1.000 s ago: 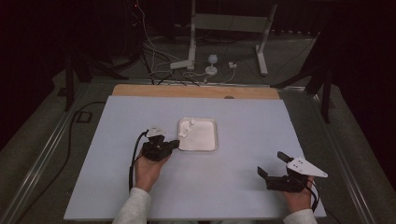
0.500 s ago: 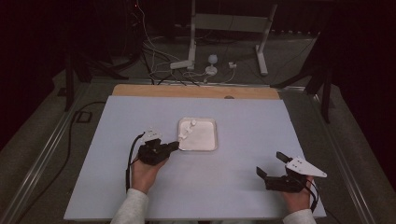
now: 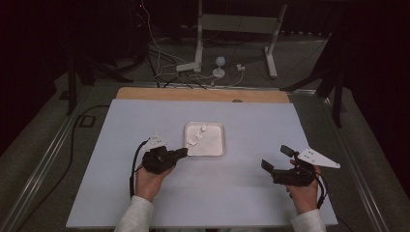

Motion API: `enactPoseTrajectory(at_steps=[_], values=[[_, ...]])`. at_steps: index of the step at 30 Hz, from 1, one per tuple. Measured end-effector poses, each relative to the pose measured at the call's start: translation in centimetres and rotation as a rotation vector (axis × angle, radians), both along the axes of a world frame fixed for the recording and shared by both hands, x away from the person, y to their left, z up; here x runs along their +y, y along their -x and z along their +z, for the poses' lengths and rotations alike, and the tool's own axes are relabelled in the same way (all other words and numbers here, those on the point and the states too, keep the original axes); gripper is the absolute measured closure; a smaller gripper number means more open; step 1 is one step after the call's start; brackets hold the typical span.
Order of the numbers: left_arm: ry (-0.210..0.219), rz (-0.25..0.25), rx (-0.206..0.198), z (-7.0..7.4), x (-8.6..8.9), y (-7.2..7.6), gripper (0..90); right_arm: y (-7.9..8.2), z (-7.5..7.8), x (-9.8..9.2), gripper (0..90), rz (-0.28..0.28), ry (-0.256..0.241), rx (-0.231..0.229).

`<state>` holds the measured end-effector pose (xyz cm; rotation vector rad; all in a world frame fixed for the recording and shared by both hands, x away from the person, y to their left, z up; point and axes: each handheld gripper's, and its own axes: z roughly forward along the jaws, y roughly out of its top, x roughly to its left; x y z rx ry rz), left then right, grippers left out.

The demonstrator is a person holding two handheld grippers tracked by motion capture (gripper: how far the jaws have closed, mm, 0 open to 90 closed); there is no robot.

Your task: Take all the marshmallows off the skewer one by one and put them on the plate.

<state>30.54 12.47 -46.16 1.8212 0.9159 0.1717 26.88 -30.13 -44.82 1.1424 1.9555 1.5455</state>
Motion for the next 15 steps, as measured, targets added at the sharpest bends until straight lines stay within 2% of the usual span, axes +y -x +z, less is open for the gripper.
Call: enactPoseTrajectory(at_steps=[4, 5, 6, 7, 9, 10, 15], values=[[0.005, -0.022, -0.010, 0.1, -0.2, 0.2, 90.0, -0.9, 0.8, 1.1, 0.1, 0.021, -0.024, 0.004], [0.004, -0.025, -0.011, 0.1, -0.2, 0.2, 90.0, -1.5, 1.2, 2.1, 0.1, 0.043, -0.031, 0.006], [0.004, -0.029, -0.012, 0.1, -0.3, 0.2, 90.0, -1.5, 1.2, 2.1, 0.1, 0.043, -0.031, 0.006], [0.008, -0.033, -0.012, 0.1, -0.4, 0.2, 90.0, -2.1, 1.5, 3.2, 0.1, 0.067, -0.029, 0.011], [0.010, -0.043, -0.014, 0.1, -0.6, 0.3, 90.0, -2.5, 1.6, 3.7, 0.1, 0.079, -0.025, 0.015], [0.009, -0.054, -0.018, 0.1, -0.8, 0.3, 90.0, -3.2, 1.7, 4.7, 0.1, 0.104, -0.031, 0.029], [0.021, -0.086, -0.042, 0.1, -1.2, 0.4, 90.0, -4.5, 1.8, 6.6, 0.1, 0.155, -0.067, 0.074]])
